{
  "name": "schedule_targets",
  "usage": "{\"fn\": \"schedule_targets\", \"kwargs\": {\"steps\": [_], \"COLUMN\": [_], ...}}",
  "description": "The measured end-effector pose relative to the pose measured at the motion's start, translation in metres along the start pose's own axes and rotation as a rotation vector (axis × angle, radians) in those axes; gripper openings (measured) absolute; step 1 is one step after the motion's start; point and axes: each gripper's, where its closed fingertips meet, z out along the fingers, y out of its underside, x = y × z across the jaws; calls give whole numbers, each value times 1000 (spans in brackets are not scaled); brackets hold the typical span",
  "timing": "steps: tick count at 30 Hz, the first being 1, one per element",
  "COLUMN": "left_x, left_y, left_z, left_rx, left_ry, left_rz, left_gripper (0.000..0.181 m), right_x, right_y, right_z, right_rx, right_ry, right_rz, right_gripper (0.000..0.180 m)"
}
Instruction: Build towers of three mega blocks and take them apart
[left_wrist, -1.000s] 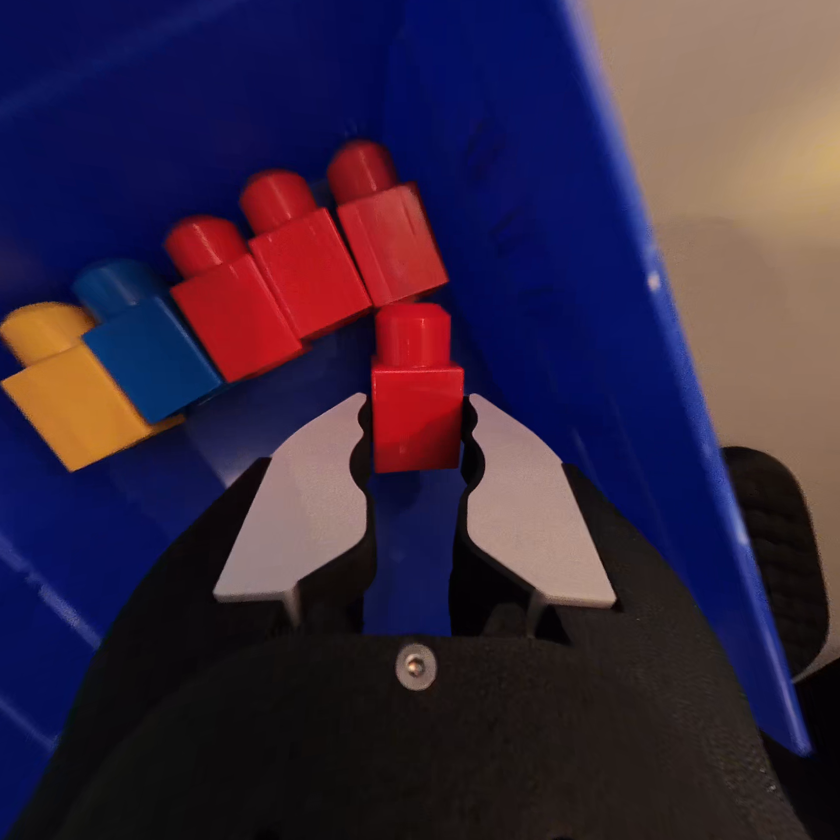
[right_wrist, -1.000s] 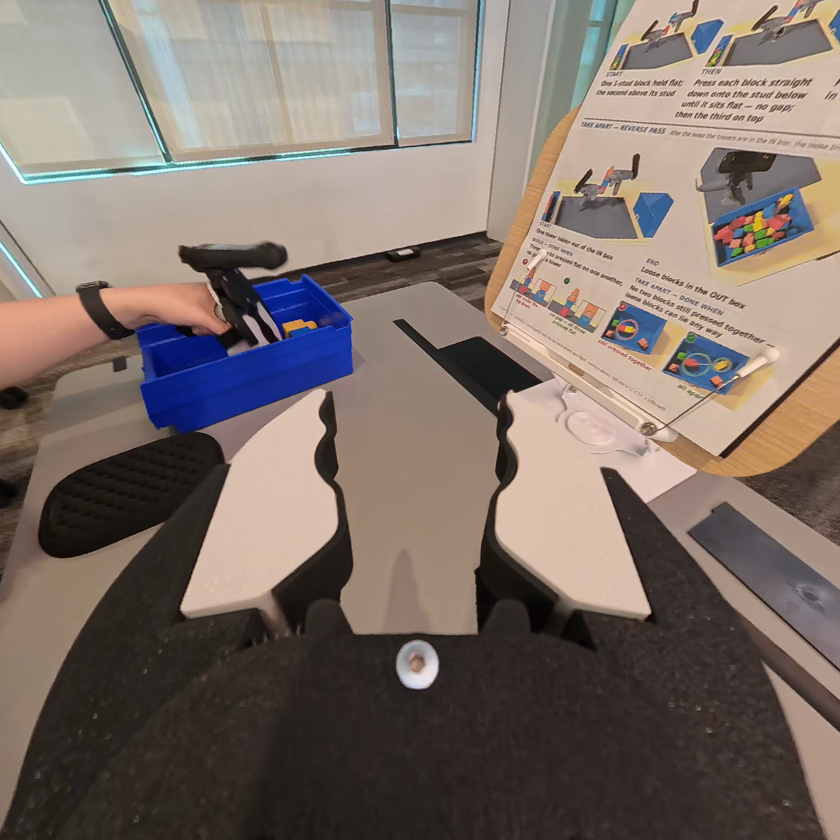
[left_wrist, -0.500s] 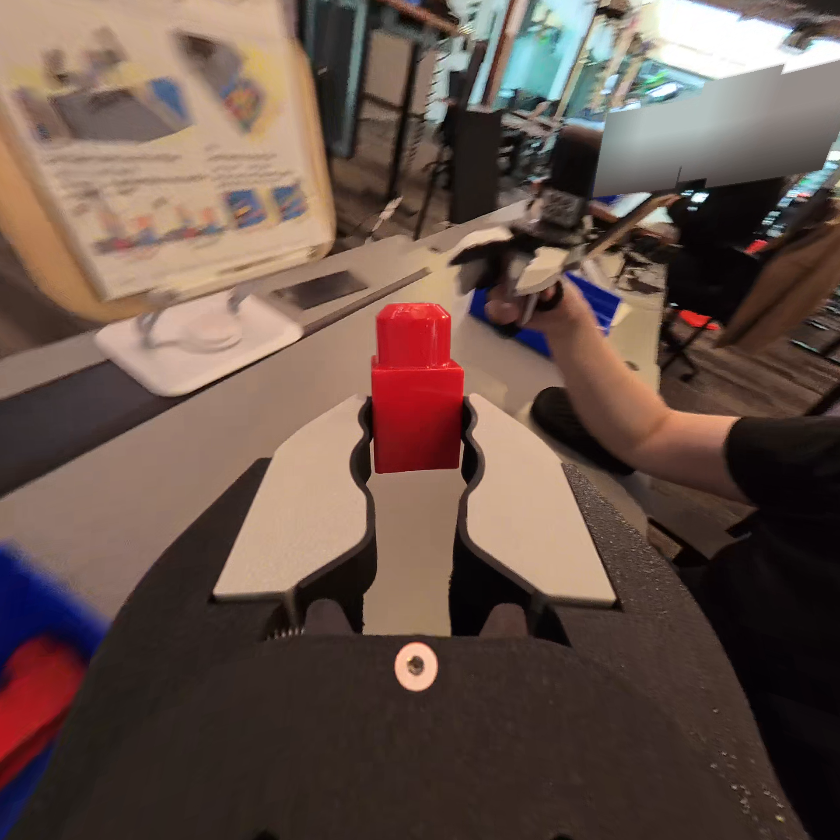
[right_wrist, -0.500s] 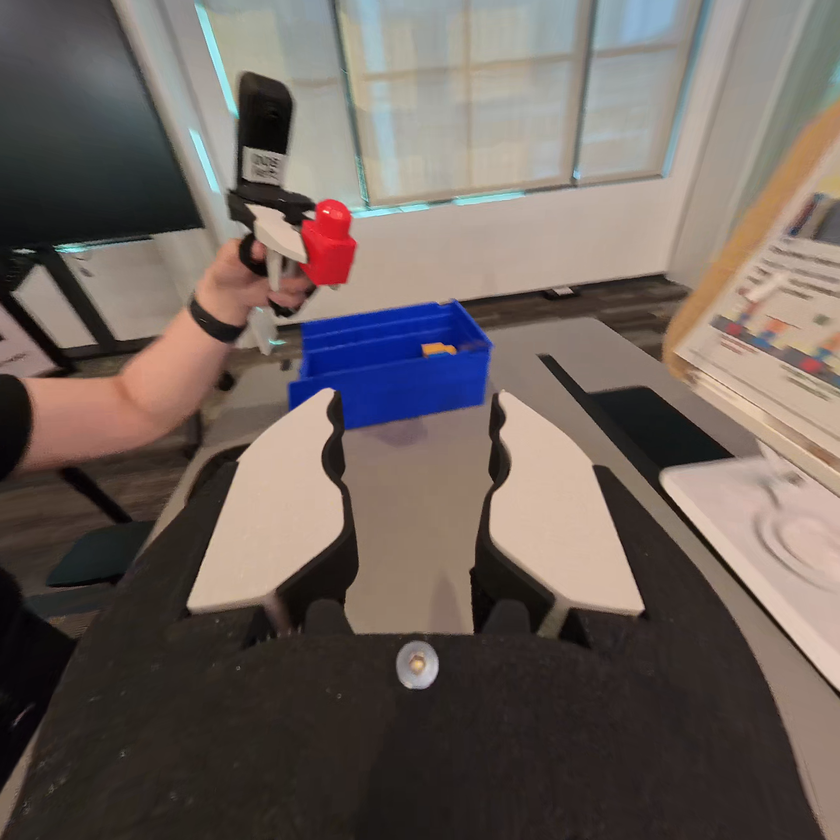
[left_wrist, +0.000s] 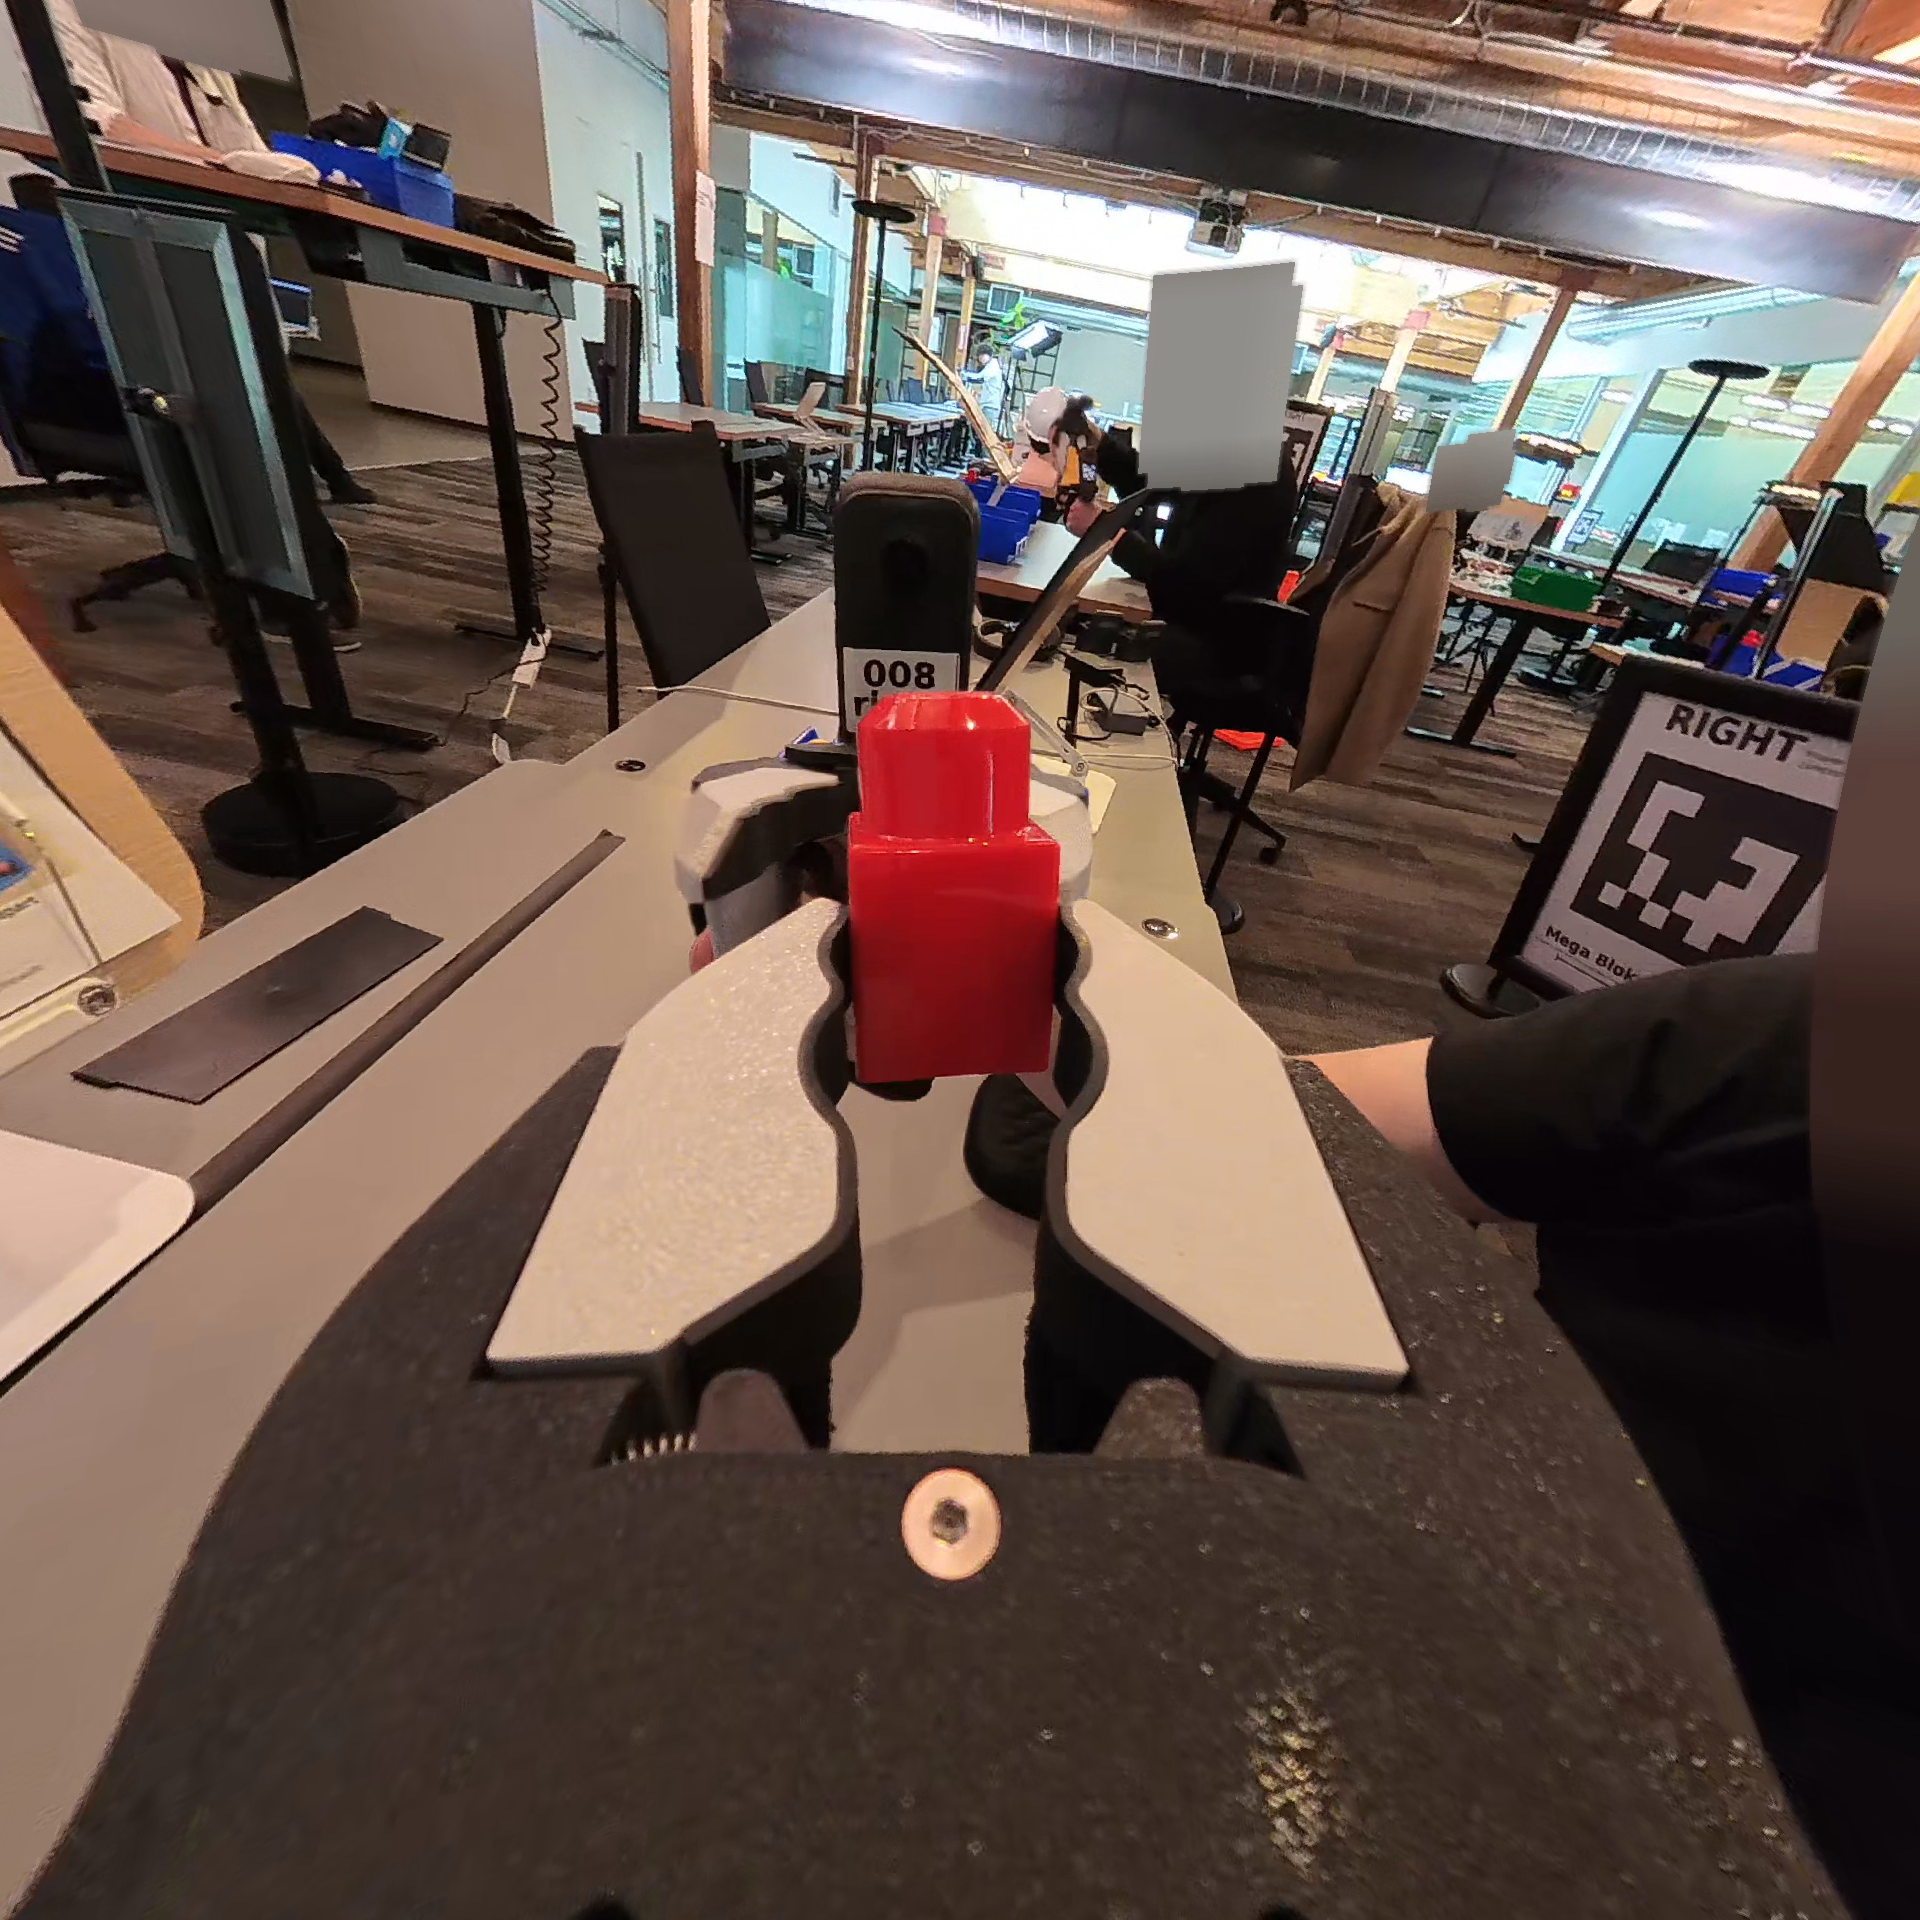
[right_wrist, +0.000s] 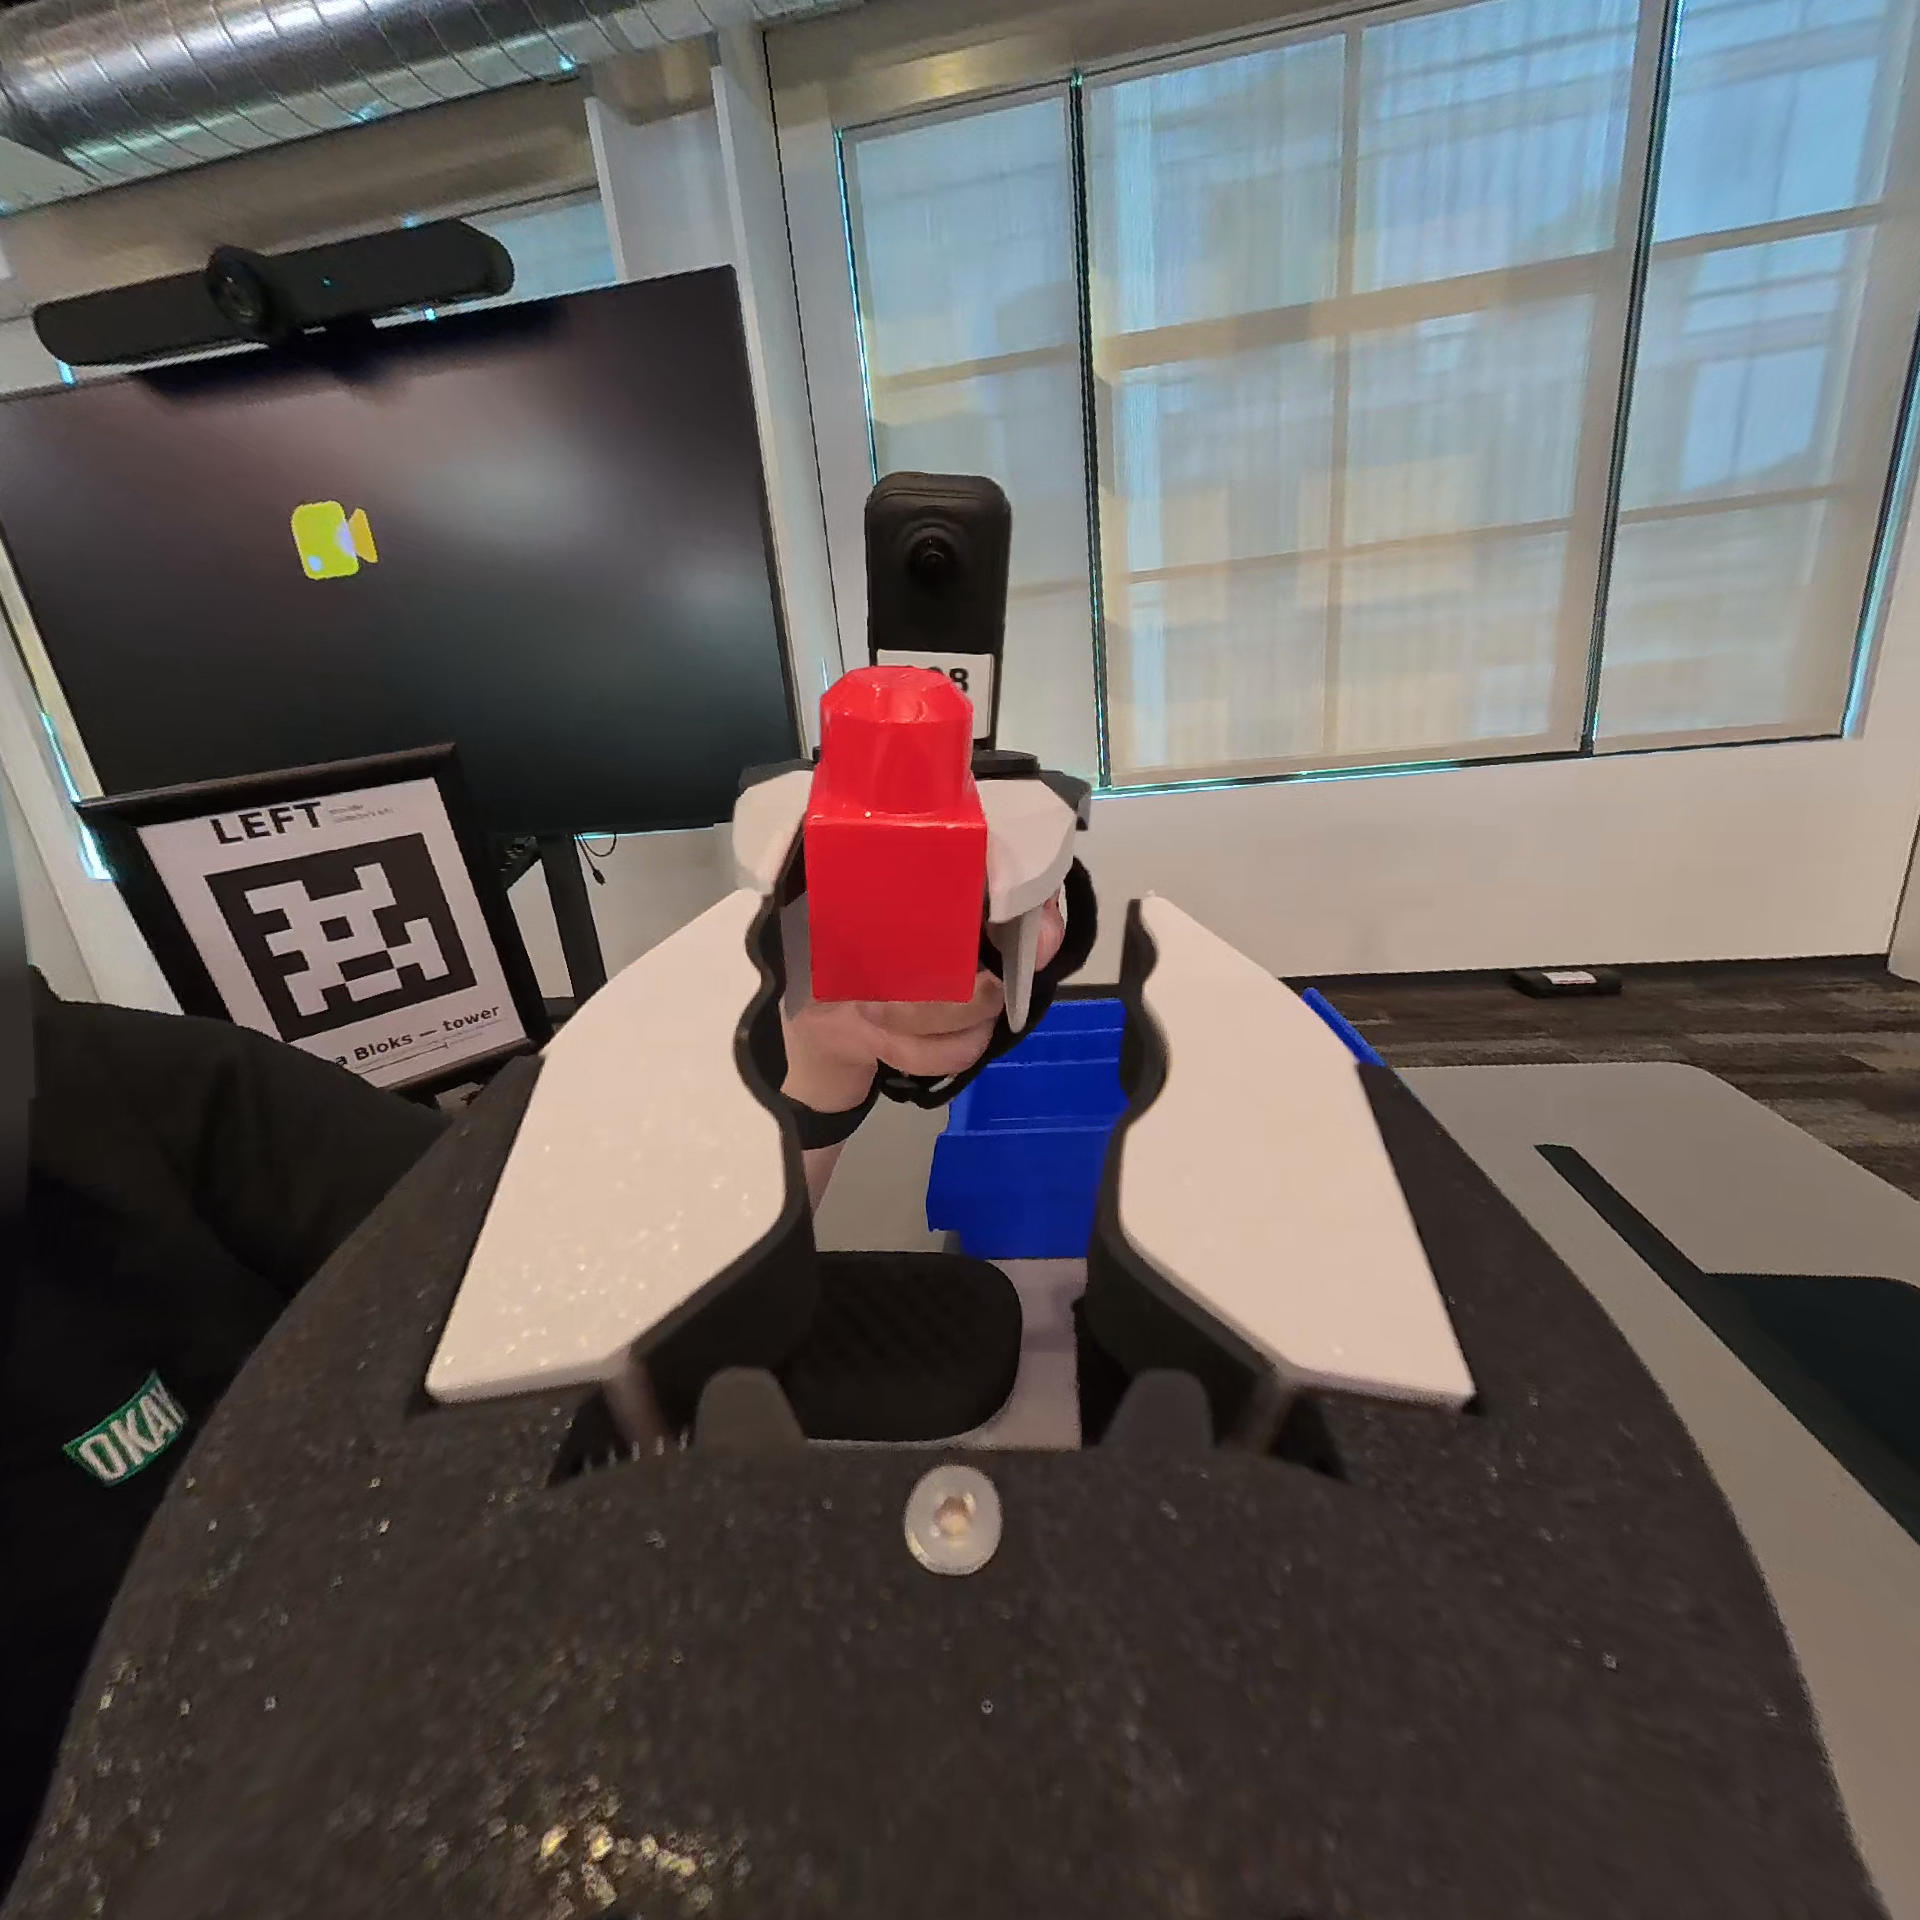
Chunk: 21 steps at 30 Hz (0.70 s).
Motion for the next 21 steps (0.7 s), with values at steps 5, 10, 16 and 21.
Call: {"fn": "schedule_targets", "kwargs": {"steps": [5,10,16,21], "left_x": [3,-4,-8,-11], "left_y": [6,10,14,17], "left_z": [12,15,14,11], "left_rx": [-16,-12,-15,-22], "left_ry": [34,13,-19,-42], "left_rz": [-13,-32,-47,-51], "left_gripper": [36,36,38,37], "right_x": [-8,-7,-3,-1], "right_y": [-4,0,3,2], "right_z": [1,0,-2,-2], "right_rx": [27,30,9,19], "right_ry": [-57,-89,-79,-56], "right_rz": [54,110,116,81], "right_gripper": [60,42,34,34]}}
